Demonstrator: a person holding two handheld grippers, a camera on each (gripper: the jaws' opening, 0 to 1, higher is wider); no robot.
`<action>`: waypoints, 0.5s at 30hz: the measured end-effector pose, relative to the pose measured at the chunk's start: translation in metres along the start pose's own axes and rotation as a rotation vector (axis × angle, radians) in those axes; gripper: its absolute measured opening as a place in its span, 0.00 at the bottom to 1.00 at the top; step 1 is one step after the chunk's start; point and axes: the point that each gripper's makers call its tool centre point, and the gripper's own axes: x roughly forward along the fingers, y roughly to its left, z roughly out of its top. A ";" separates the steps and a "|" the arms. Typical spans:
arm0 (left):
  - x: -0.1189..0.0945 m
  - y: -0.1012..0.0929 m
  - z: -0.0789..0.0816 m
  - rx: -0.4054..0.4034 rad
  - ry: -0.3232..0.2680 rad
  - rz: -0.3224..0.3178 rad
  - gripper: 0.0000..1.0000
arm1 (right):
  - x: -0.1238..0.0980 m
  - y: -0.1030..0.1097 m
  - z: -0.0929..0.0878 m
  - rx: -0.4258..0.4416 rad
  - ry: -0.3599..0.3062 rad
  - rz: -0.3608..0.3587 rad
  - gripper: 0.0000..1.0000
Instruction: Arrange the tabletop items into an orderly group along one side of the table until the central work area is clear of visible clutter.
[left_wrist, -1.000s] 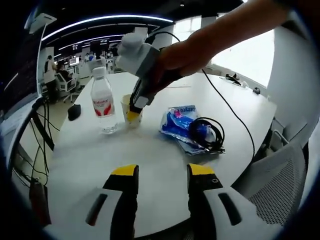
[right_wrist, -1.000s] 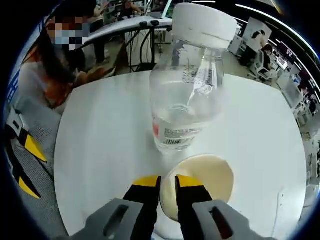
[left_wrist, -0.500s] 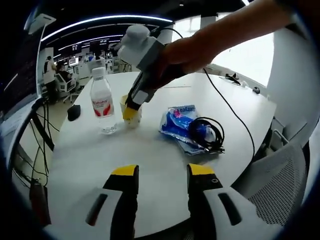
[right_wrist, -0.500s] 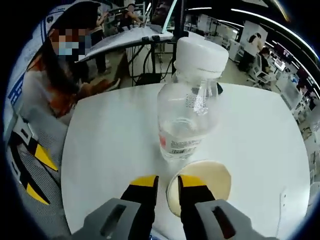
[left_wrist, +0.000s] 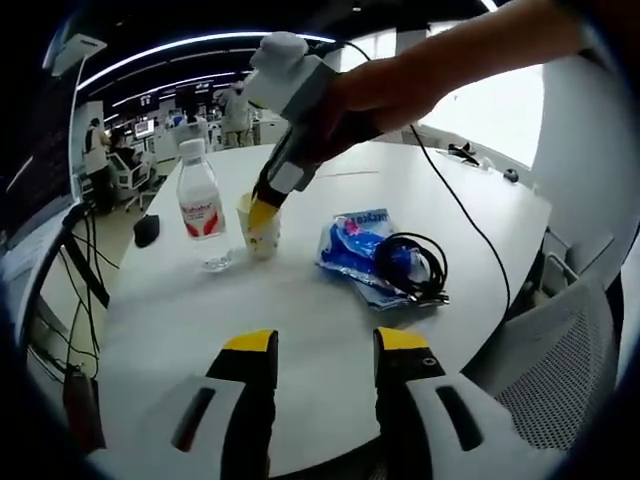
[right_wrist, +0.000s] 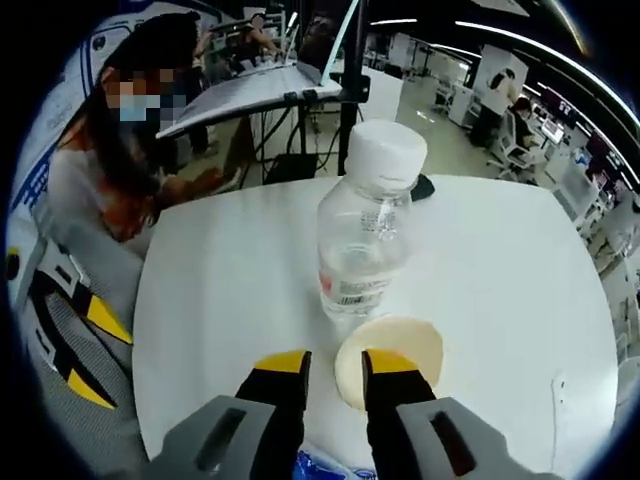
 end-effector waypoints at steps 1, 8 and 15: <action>0.000 0.000 0.000 0.003 0.000 0.000 0.37 | -0.002 -0.001 -0.001 0.007 -0.003 -0.005 0.20; 0.000 -0.001 -0.001 0.015 0.006 -0.001 0.36 | -0.013 0.001 0.001 0.037 -0.054 -0.018 0.21; -0.001 -0.002 -0.001 0.017 0.007 0.000 0.36 | -0.027 0.007 -0.006 0.158 -0.134 -0.041 0.23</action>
